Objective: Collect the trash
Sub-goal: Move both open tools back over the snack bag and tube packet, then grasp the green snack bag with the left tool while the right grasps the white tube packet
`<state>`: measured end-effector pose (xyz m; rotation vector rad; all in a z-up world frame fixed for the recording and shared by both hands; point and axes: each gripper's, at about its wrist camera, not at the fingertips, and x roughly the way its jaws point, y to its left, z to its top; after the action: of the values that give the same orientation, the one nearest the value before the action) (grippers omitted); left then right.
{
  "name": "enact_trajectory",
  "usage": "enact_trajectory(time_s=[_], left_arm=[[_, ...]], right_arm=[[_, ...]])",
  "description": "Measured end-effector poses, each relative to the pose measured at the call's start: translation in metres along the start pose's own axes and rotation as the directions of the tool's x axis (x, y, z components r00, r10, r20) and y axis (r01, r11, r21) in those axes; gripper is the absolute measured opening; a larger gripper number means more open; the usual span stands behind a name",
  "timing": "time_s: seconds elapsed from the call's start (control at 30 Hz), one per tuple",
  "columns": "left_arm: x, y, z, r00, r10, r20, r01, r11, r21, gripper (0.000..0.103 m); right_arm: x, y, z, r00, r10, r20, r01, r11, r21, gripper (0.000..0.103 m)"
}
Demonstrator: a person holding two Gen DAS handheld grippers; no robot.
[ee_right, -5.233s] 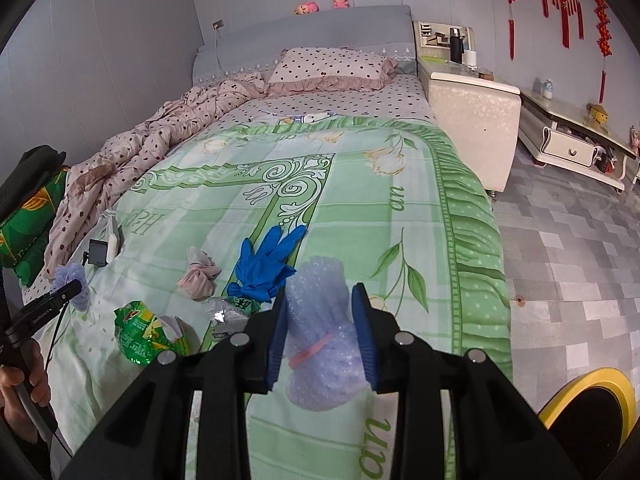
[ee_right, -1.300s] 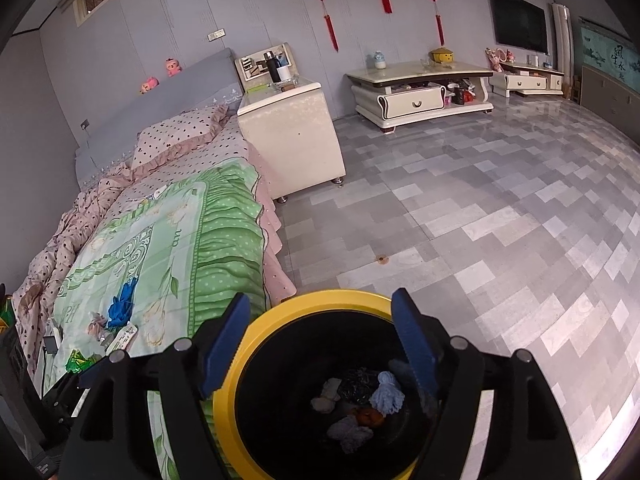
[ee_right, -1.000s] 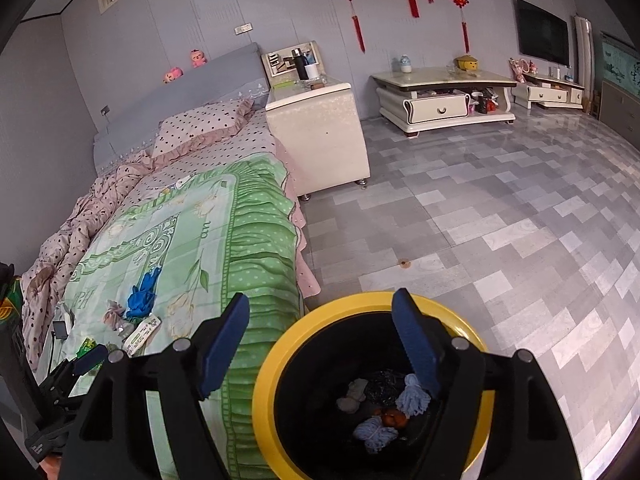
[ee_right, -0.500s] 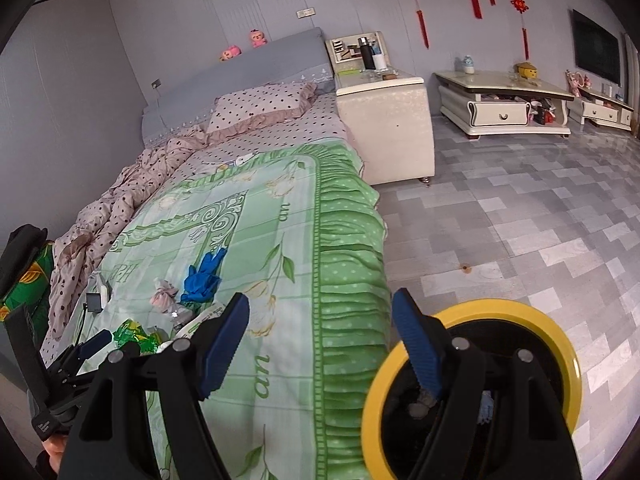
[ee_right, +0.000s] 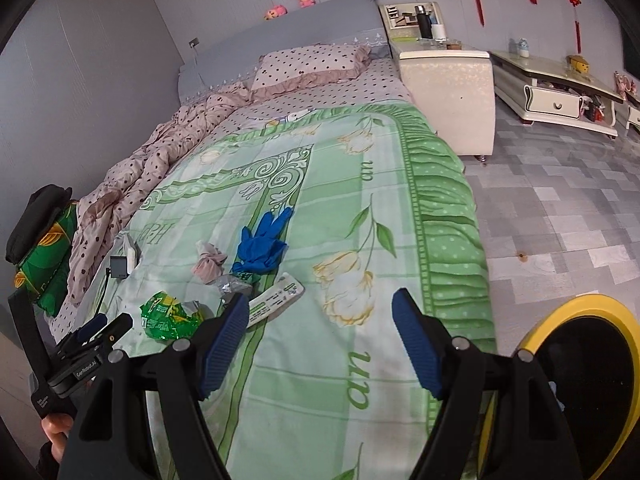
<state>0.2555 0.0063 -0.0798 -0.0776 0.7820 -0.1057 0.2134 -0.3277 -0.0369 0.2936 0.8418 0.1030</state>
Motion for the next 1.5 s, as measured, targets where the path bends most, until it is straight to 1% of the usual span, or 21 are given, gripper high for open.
enact_trajectory(time_s=[0.13,0.3,0.47,0.67,0.9,1.0,1.2,1.27,1.3,1.4,1.43,1.47,1.5], left_arm=[[0.011,0.029,-0.001,0.999,0.033,-0.014,-0.033,0.999,-0.040,0.087],[0.025,0.056,-0.005,0.998,0.062,-0.029,-0.064,0.995,-0.078,0.087],[0.041,0.080,-0.009,0.996,0.073,-0.053,-0.078,0.990,-0.116,0.087],[0.059,0.096,-0.016,0.994,0.071,-0.082,-0.082,0.987,-0.140,0.087],[0.079,0.103,-0.021,0.993,0.056,-0.108,-0.073,0.984,-0.162,0.087],[0.090,0.106,-0.022,0.992,0.033,-0.123,-0.055,0.982,-0.181,0.087],[0.110,0.106,-0.023,0.991,0.002,-0.137,-0.030,0.979,-0.202,0.087],[0.116,0.106,-0.022,0.990,-0.010,-0.138,-0.018,0.979,-0.205,0.084],[0.119,0.104,-0.021,0.990,-0.012,-0.139,-0.017,0.979,-0.202,0.081],[0.127,0.098,-0.022,0.990,-0.014,-0.140,-0.012,0.983,-0.182,0.078],[0.129,0.095,-0.022,0.990,-0.021,-0.139,-0.003,0.985,-0.174,0.075],[0.131,0.093,-0.023,0.990,-0.026,-0.139,0.003,0.986,-0.165,0.073],[0.133,0.091,-0.024,0.990,-0.025,-0.139,0.003,0.988,-0.155,0.069]], right_arm=[[0.026,0.020,-0.001,0.999,0.015,-0.034,-0.016,1.000,-0.017,0.071],[0.057,0.040,-0.003,0.997,0.029,-0.078,-0.031,0.999,-0.031,0.071],[0.092,0.055,-0.007,0.989,0.048,-0.142,-0.053,0.998,-0.033,0.070],[0.132,0.065,-0.014,0.974,0.057,-0.221,-0.060,0.998,-0.009,0.070],[0.172,0.068,-0.018,0.953,0.058,-0.297,-0.055,0.998,0.020,0.070],[0.185,0.068,-0.019,0.945,0.070,-0.321,-0.060,0.997,0.041,0.068],[0.210,0.070,-0.019,0.934,0.058,-0.354,-0.048,0.998,0.036,0.061],[0.217,0.071,-0.019,0.930,0.054,-0.364,-0.044,0.998,0.035,0.058],[0.221,0.071,-0.019,0.929,0.052,-0.367,-0.043,0.999,0.033,0.057],[0.228,0.072,-0.019,0.927,0.062,-0.370,-0.053,0.998,0.034,0.056],[0.229,0.073,-0.018,0.928,0.061,-0.367,-0.054,0.998,0.031,0.055],[0.231,0.074,-0.018,0.929,0.061,-0.364,-0.055,0.998,0.027,0.051],[0.232,0.074,-0.017,0.930,0.065,-0.362,-0.060,0.998,0.024,0.048]])
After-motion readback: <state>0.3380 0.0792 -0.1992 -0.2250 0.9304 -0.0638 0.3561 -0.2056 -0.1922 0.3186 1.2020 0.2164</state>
